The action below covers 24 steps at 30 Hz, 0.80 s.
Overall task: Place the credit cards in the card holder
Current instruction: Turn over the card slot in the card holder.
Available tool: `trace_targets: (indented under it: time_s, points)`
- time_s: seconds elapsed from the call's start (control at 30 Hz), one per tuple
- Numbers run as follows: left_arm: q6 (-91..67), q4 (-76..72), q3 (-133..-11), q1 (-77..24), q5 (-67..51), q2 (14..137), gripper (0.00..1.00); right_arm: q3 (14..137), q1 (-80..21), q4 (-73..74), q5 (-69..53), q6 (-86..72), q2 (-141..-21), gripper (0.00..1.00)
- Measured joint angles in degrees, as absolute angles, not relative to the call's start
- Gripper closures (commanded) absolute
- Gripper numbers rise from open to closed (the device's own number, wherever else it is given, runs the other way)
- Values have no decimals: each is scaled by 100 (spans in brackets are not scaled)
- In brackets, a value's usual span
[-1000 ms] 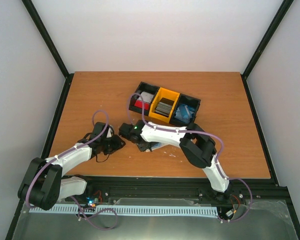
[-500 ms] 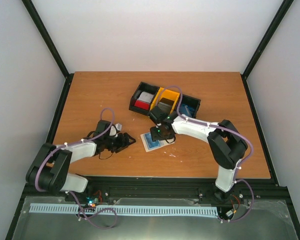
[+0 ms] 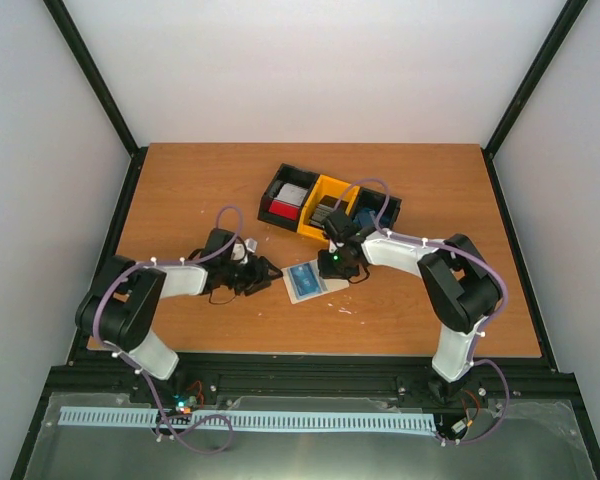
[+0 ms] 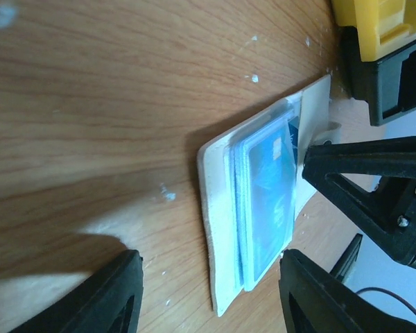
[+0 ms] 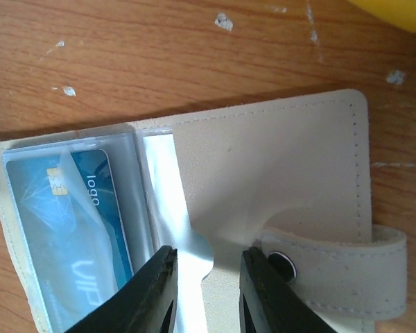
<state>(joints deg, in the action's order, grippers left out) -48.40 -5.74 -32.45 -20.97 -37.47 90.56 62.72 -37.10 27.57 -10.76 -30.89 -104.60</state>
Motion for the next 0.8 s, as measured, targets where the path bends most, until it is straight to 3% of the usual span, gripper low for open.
trace_targets:
  time_s: [0.57, 0.8]
  points:
    - [-5439, -2036, -3437, -2418, -4748, 10110, 51, 5607, -3564, 1874, -1439, -3273, -10235, 73]
    - [-5887, -2705, -3297, -2477, -5035, 10173, 64, 5610, -3533, 1861, -1527, -3264, -10235, 72]
